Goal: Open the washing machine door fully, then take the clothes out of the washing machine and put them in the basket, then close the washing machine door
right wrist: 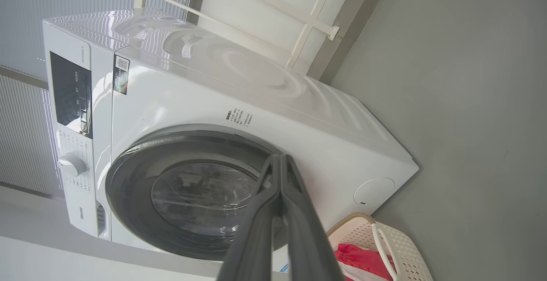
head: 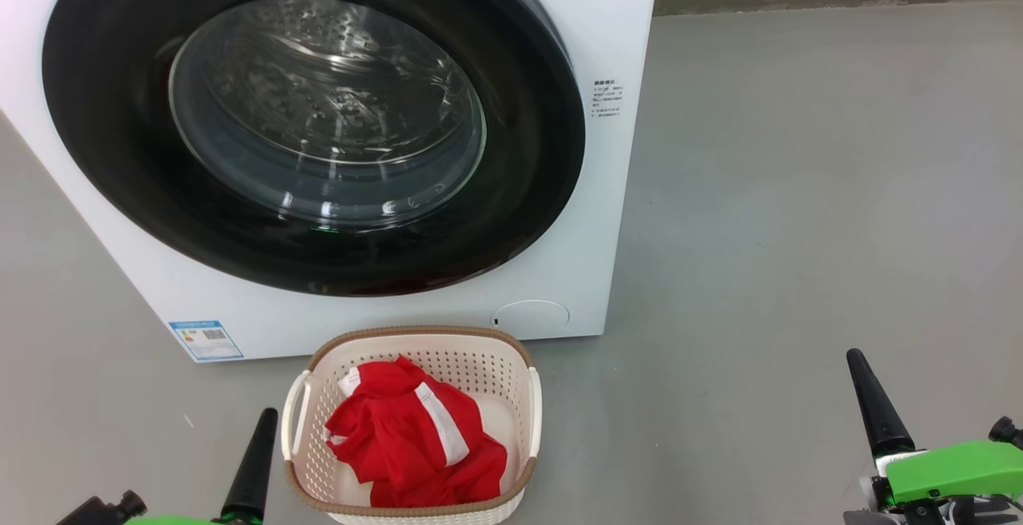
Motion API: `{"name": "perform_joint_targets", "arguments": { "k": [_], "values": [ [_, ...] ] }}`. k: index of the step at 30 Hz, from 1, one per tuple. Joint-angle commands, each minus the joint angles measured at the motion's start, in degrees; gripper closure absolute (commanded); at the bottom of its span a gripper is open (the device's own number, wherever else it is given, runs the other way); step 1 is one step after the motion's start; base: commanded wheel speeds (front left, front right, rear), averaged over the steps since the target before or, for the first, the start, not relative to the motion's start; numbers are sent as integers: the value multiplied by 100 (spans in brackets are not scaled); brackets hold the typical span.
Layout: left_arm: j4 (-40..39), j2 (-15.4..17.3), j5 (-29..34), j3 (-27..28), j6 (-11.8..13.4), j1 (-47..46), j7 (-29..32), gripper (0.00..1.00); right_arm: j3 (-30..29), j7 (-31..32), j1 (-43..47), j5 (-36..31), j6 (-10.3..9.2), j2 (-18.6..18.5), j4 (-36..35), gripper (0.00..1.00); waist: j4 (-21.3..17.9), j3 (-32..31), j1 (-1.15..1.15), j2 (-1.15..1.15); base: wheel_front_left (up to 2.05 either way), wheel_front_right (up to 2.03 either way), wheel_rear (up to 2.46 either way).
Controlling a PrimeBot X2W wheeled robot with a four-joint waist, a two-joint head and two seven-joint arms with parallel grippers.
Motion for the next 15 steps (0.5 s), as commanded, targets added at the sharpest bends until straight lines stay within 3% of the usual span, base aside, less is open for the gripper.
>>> {"name": "perform_joint_targets", "arguments": {
  "k": [1, 15],
  "values": [
    [-105, 64, -207, 199, -101, -293, 69, 100, 95, 67, -313, 208, -1, -116, -110, 100, -1, 4, 0, 0, 0, 0, 0],
    [-10, 65, -1128, 340, -150, -426, 304, 100, 110, 310, -539, 1150, -4, -133, 25, 100, -12, 41, 0, 0, 0, 0, 0]
  ]
}}
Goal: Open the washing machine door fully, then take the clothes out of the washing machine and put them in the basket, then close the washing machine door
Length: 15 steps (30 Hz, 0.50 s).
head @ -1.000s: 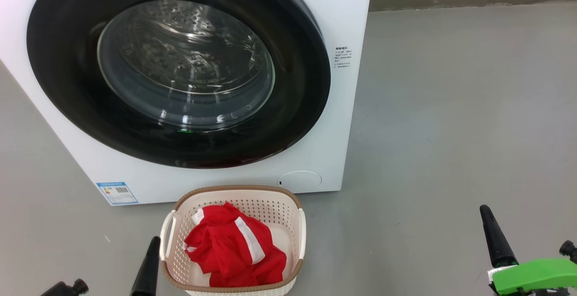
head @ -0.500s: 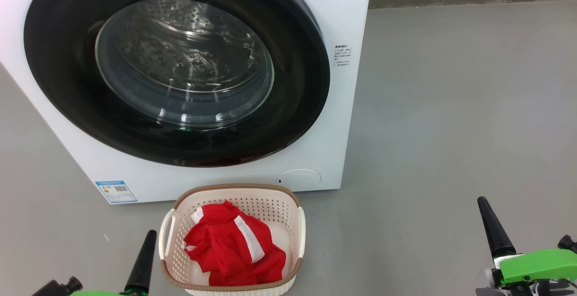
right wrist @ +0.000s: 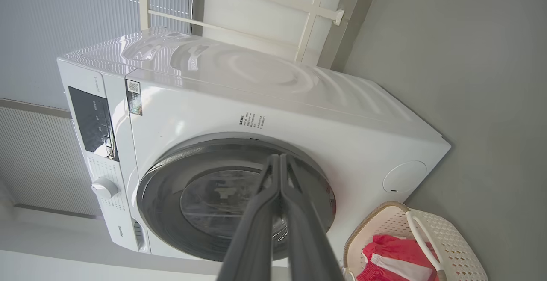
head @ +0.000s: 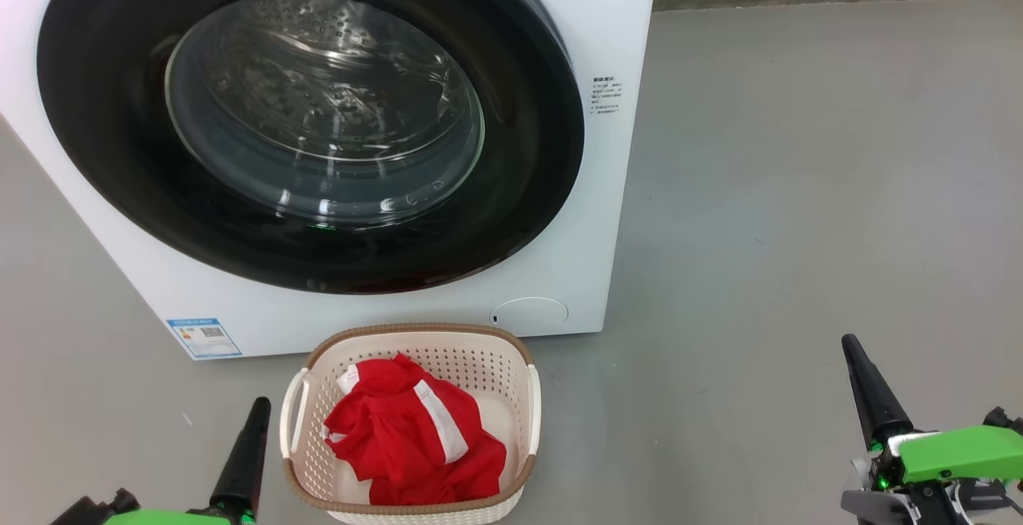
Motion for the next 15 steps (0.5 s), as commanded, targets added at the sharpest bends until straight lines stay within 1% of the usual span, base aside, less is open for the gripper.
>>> {"name": "perform_joint_targets", "arguments": {
  "k": [1, 9, 15],
  "values": [
    [-87, 66, -238, 218, -62, -262, 69, 100, 111, 75, -343, 236, -3, -116, -121, 100, -1, 5, 0, 0, 0, 0, 0],
    [-32, 67, -763, 299, -90, -338, 204, 100, 118, 215, -473, 773, -4, -125, -44, 100, -7, 26, 0, 0, 0, 0, 0],
    [-32, 64, -760, 302, -90, -338, 207, 100, 112, 220, -473, 768, -4, -121, -44, 100, -7, 26, 0, 0, 0, 0, 0]
  ]
}}
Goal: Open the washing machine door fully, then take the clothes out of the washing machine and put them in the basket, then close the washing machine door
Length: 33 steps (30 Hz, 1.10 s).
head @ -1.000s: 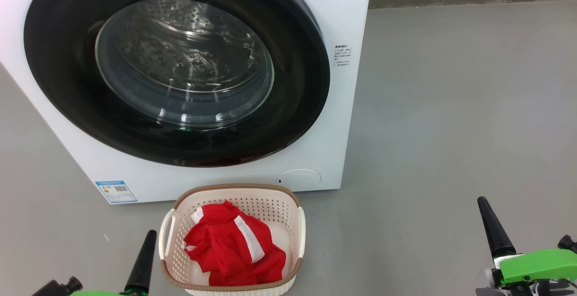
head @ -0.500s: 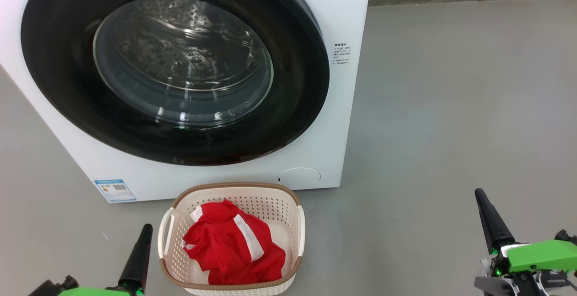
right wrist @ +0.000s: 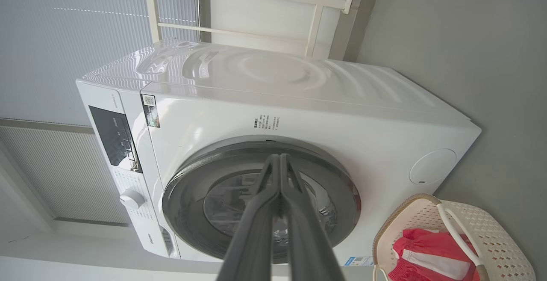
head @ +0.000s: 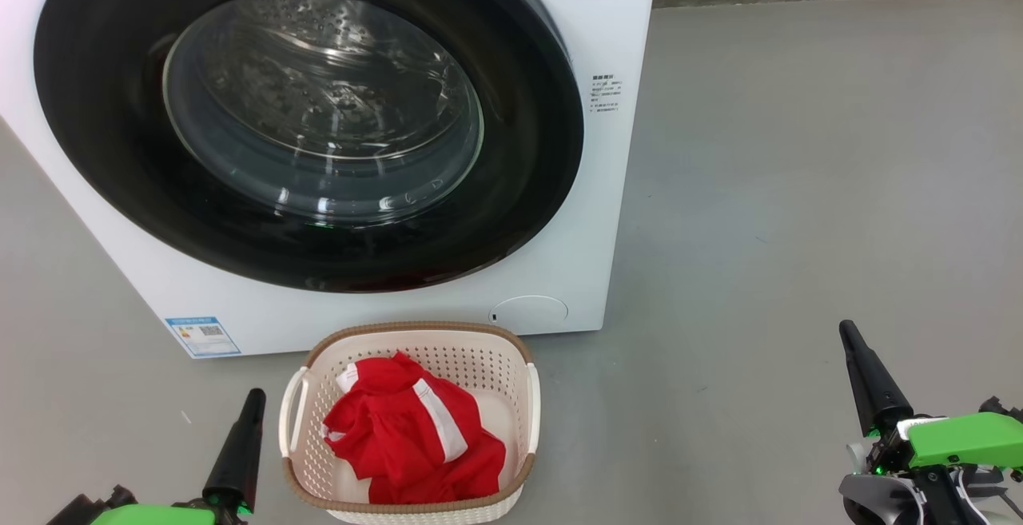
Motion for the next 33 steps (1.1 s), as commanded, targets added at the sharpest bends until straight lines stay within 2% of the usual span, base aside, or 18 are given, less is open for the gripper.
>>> {"name": "perform_joint_targets", "arguments": {
  "k": [1, 33],
  "values": [
    [-116, 63, -60, 208, -42, -227, 32, 100, 110, 28, -245, 33, 2, -95, -144, 100, 0, 0, 0, 0, 0, 0, 0],
    [-115, 50, -43, 228, -42, -228, 48, 100, 78, 54, -248, 7, 2, -73, -142, 100, 0, 0, 0, 0, 0, 0, 0]
  ]
}}
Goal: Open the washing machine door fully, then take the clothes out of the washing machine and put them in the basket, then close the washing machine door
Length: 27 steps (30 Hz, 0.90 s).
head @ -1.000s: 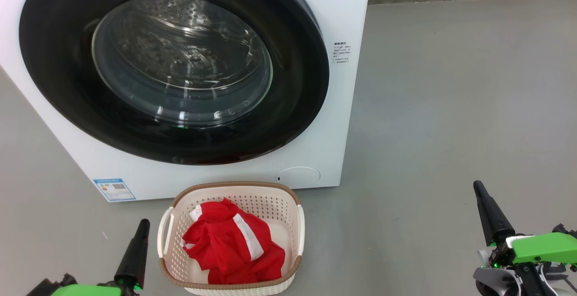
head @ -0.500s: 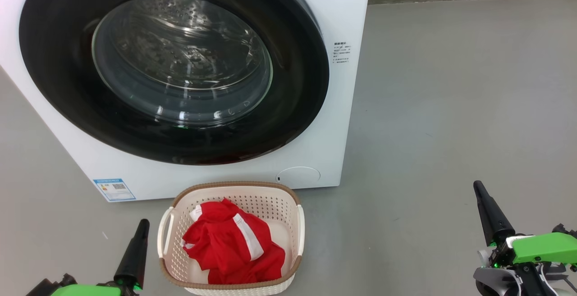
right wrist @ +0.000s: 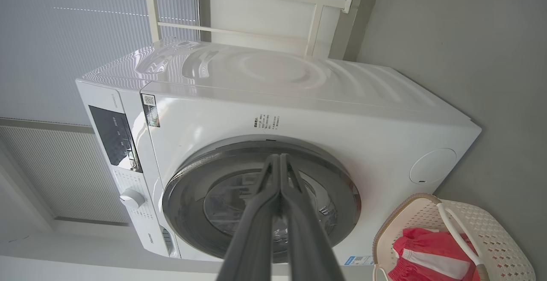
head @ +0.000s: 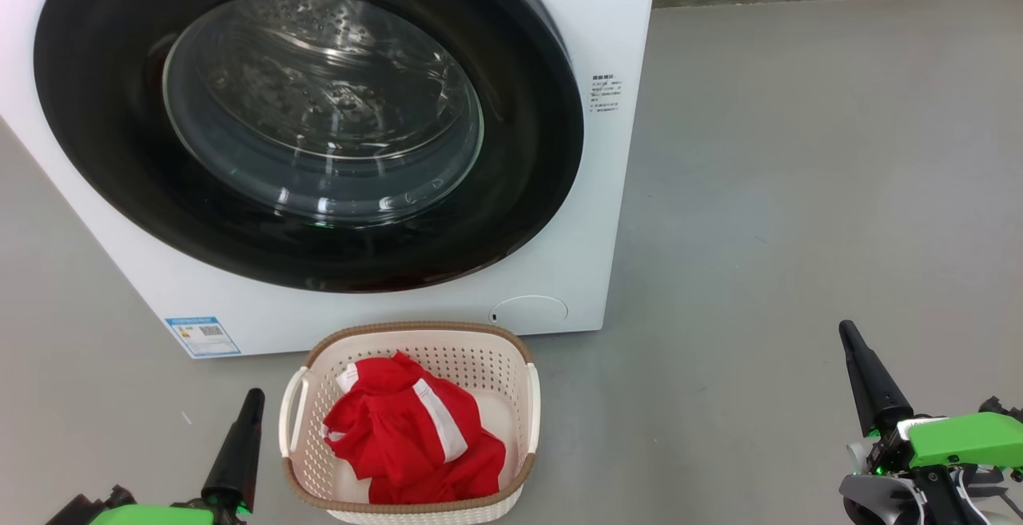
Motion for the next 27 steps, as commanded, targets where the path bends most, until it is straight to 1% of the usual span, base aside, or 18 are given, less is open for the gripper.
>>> {"name": "perform_joint_targets", "arguments": {
  "k": [1, 27],
  "values": [
    [-117, 53, -43, 207, -42, -228, 32, 100, 89, 29, -241, 6, 2, -74, -142, 100, 0, 0, 0, 0, 0, 0, 0],
    [-117, 46, -34, 217, -42, -229, 40, 100, 72, 42, -243, -7, 2, -62, -141, 100, 0, 0, 0, 0, 0, 0, 0]
  ]
}}
